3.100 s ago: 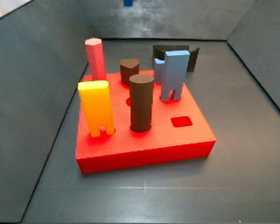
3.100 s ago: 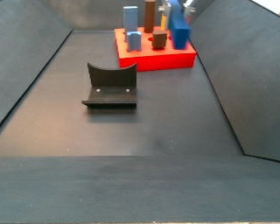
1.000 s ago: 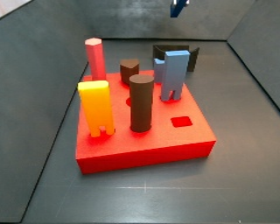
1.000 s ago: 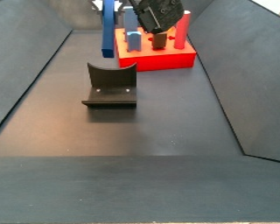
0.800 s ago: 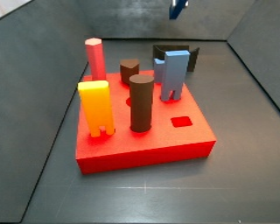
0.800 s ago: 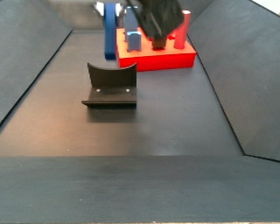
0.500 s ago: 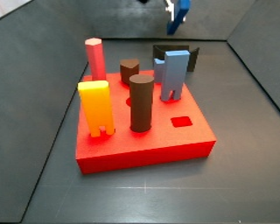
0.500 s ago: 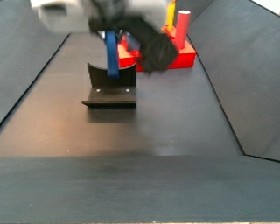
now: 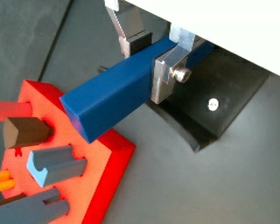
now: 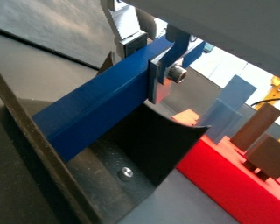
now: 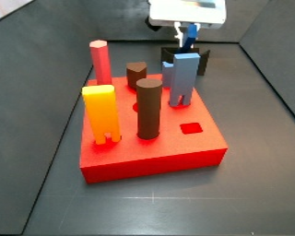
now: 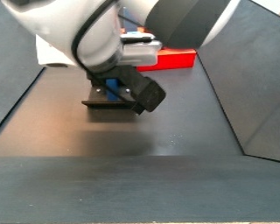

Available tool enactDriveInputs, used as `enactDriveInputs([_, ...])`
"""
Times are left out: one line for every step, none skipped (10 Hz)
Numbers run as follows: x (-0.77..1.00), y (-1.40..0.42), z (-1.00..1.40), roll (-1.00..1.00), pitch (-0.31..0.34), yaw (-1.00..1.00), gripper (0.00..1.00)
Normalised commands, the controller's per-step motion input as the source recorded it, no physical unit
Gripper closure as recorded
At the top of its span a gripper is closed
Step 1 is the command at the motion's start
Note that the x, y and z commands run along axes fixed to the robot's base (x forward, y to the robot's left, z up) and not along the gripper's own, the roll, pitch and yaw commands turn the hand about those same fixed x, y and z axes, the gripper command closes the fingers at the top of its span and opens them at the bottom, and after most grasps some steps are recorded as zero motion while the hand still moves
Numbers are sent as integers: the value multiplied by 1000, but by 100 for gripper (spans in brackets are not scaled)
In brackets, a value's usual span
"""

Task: Pick up the rectangle object. Move up. Place the rectangle object on the fixture. Regrasp the rectangle object. Move to above the board. Insert the rectangle object.
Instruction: Place the rectangle object on the fixture, then regrasp the rectangle object.

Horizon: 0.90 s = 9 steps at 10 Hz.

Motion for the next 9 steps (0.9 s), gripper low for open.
enactDriveInputs([84,129,-501,-104,-65,-143,100])
enactDriveInputs([84,129,-501,-104,-65,-143,100])
enactDriveInputs([84,129,-501,-104,-65,-143,100])
enactDriveInputs([76,135,-501,-101,-69,-132,100])
enactDriveInputs([77,132,-500,-101,-68,-109,100])
enactDriveInputs([0,0,0,0,0,0,0])
enactDriveInputs([0,0,1000,24,42,45,0])
enactDriveInputs([-4,2,1000,28,44,44,0])
enactDriveInputs([-23,6,1000,40,55,37,0])
